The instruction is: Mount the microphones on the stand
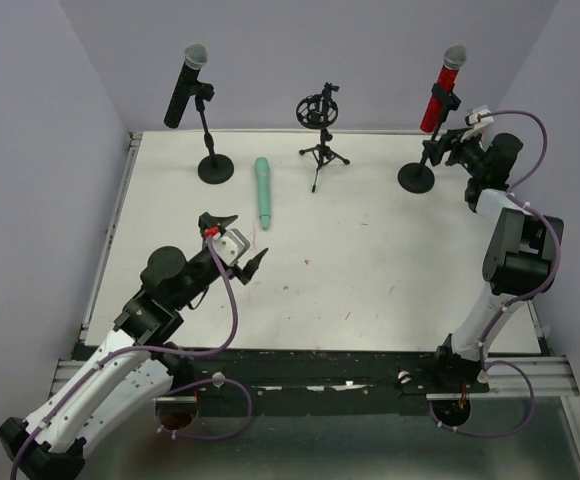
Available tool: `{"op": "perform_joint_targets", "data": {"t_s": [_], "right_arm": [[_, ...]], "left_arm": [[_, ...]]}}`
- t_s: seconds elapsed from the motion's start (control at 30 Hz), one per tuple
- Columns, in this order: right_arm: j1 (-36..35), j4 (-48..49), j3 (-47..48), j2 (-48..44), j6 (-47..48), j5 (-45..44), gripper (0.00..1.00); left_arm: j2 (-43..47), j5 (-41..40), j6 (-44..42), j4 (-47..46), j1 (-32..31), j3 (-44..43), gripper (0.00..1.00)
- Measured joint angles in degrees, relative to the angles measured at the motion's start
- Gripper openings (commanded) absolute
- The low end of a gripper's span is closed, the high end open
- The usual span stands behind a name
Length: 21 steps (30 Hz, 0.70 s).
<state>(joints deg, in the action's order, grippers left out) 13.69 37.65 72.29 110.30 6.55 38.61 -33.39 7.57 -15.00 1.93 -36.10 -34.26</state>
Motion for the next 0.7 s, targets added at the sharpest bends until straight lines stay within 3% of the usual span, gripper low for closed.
{"op": "perform_joint_targets", "data": {"t_s": [0.2,0.37,0.53,0.7], "right_arm": [[1.36,-2.01,-4.72,-5.31,-0.09,0.02,0.85],[1.68,-11.37,-8.72,-14.32,0.37,2.56,0.86],[1.68,-22.53,-11.85,-25.59,-0.37,11.58,0.86],[1.66,-29.57,-16.92,-34.71,-1.68,21.81,0.86]], "left_arm": [[1.53,0.22,0.46,-0.02,0.00,0.00,0.98],[1.70,1.18,2.62,-0.02,0.00,0.00,0.98],[-0.35,3.13,7.04,-0.02,0.83,-0.17,0.98],[-3.89,8.20,17.53,-2.89,5.51,-0.61,0.98]]}}
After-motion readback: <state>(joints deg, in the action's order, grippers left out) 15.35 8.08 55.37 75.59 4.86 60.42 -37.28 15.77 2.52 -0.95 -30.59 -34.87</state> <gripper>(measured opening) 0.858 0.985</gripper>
